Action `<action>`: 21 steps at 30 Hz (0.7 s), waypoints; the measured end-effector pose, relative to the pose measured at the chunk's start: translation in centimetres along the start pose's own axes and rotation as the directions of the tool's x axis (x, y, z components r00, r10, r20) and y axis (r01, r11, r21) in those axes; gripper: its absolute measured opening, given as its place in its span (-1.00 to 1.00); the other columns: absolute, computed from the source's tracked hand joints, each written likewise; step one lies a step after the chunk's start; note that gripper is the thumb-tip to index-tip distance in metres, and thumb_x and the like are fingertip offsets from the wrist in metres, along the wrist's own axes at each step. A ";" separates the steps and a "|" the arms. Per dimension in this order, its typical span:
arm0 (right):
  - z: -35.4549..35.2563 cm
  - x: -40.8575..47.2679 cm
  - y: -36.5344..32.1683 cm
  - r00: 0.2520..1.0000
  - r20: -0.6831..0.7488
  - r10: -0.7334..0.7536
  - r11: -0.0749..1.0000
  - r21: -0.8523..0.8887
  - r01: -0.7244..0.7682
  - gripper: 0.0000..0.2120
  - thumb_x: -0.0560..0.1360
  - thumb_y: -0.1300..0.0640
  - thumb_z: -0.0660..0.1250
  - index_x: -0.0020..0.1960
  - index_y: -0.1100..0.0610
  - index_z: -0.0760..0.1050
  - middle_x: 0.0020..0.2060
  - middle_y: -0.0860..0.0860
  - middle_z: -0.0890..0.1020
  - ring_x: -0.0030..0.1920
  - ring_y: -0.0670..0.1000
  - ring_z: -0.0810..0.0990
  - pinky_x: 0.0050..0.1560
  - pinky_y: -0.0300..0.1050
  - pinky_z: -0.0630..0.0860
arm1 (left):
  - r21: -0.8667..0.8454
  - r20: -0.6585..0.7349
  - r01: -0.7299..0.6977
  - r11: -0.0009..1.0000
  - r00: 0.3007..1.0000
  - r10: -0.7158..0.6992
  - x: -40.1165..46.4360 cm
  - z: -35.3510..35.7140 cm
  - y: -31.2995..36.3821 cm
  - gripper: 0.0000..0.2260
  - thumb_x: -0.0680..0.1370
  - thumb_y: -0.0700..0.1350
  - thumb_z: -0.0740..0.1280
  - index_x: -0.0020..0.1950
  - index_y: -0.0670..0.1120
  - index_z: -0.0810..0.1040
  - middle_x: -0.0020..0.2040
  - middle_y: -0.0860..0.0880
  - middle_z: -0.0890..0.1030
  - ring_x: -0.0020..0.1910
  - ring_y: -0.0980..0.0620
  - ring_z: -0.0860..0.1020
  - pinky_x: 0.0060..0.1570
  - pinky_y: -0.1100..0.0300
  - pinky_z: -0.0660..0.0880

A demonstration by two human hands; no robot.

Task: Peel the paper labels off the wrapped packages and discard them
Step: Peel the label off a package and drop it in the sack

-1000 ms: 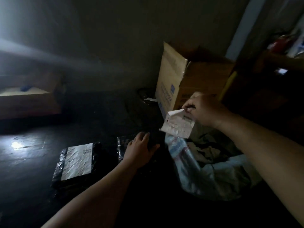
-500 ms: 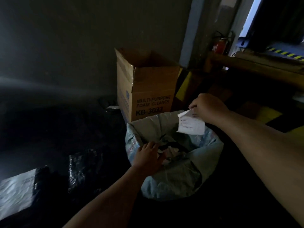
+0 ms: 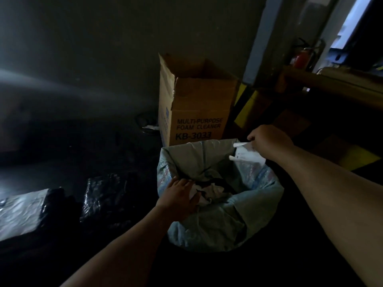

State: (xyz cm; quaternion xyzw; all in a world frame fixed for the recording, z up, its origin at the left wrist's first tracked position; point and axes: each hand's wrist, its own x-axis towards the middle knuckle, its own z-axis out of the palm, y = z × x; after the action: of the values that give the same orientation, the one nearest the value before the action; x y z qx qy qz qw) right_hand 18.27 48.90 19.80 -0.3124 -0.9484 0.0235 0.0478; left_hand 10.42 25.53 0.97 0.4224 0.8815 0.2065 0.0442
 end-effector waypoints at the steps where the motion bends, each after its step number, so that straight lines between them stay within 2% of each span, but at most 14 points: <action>1: -0.1 0.0 -0.1 1.000 0.003 0.007 1.000 -0.006 -0.007 -0.67 0.57 0.20 0.28 0.32 0.07 0.52 0.27 0.14 0.56 0.21 0.22 0.55 0.18 0.12 0.53 | 0.002 0.001 0.001 1.000 1.000 -0.001 0.1 0.2 -0.1 -0.49 0.63 0.21 0.09 0.52 0.00 0.28 0.52 -0.01 0.33 0.53 -0.03 0.18 0.53 0.09 -0.04; 6: 0.4 0.2 0.0 0.997 -0.020 -0.074 0.997 0.028 0.074 -0.77 0.55 0.11 0.32 0.20 0.06 0.58 0.11 0.12 0.64 0.09 0.17 0.61 0.08 0.08 0.57 | 0.026 0.009 0.024 0.999 1.000 -0.024 0.3 0.5 -0.4 -0.42 0.59 0.27 0.07 0.51 -0.02 0.29 0.52 -0.03 0.32 0.53 -0.06 0.19 0.53 0.01 0.07; 10: 0.7 0.7 -0.3 0.998 -0.019 -0.067 0.998 -0.004 0.067 -0.75 0.56 0.18 0.29 0.21 0.04 0.58 0.19 0.12 0.61 0.16 0.18 0.58 0.13 0.10 0.55 | 0.060 0.006 0.025 0.998 1.000 -0.025 0.3 0.4 -0.3 -0.41 0.59 0.28 0.08 0.52 -0.03 0.28 0.52 -0.04 0.31 0.53 -0.07 0.18 0.53 0.01 0.06; 15: 1.5 0.6 -1.2 0.992 -0.033 -0.120 0.993 0.006 0.120 -0.74 0.58 0.19 0.25 0.23 0.06 0.56 0.18 0.11 0.60 0.11 0.16 0.58 0.05 0.03 0.56 | 0.078 -0.005 0.031 0.996 1.000 -0.030 0.0 0.4 -0.7 -0.41 0.59 0.29 0.08 0.52 -0.02 0.26 0.53 -0.03 0.29 0.54 -0.07 0.18 0.51 -0.03 0.13; 19: 1.8 0.2 -1.8 0.984 -0.025 -0.178 0.977 0.115 0.180 -0.79 0.56 0.05 0.28 0.15 0.07 0.57 0.09 0.09 0.62 -0.07 0.08 0.57 -0.13 -0.06 0.51 | 0.041 -0.023 0.000 0.999 1.000 0.001 0.3 0.0 0.2 -0.41 0.59 0.27 0.13 0.53 0.00 0.23 0.53 -0.02 0.28 0.52 -0.07 0.21 0.49 -0.05 0.19; 21: 2.6 -0.4 -3.6 0.975 0.011 -0.223 0.959 0.181 0.217 -0.74 0.56 -0.01 0.29 0.18 0.07 0.56 0.07 0.08 0.62 -0.08 0.06 0.56 -0.13 -0.09 0.50 | -0.023 -0.064 0.025 0.999 0.998 -0.027 -0.2 -0.5 0.3 -0.41 0.58 0.28 0.16 0.51 0.00 0.25 0.51 -0.02 0.30 0.49 -0.07 0.27 0.45 -0.04 0.26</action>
State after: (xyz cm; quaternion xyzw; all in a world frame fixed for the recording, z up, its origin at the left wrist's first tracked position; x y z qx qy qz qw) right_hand 16.16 45.73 17.50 -0.1990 -0.9720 0.1078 0.0629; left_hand 10.64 25.38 1.48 0.4035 0.8855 0.2293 0.0229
